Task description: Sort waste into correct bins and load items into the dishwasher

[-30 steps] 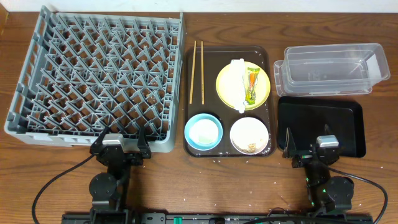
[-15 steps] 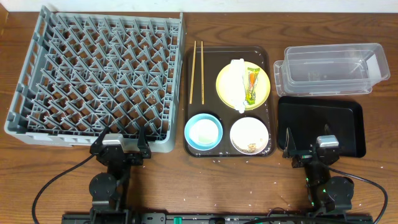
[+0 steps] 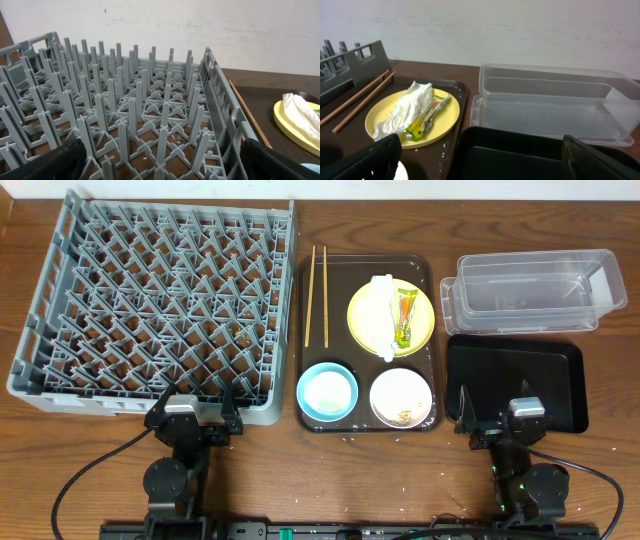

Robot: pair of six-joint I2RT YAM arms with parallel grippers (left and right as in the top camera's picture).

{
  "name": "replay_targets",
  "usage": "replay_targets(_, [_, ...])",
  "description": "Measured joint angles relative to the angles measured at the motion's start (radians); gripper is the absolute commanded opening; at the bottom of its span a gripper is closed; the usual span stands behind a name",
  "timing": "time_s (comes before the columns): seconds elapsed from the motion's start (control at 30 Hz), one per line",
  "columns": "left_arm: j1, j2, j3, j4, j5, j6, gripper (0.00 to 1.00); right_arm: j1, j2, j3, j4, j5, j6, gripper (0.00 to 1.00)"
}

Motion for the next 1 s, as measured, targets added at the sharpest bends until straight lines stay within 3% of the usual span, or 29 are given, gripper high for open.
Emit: replay_targets(1.0, [0.000,0.000,0.000,0.000,0.000,0.000,0.99,0.000,0.000,0.000,0.016,0.000,0.000,0.99])
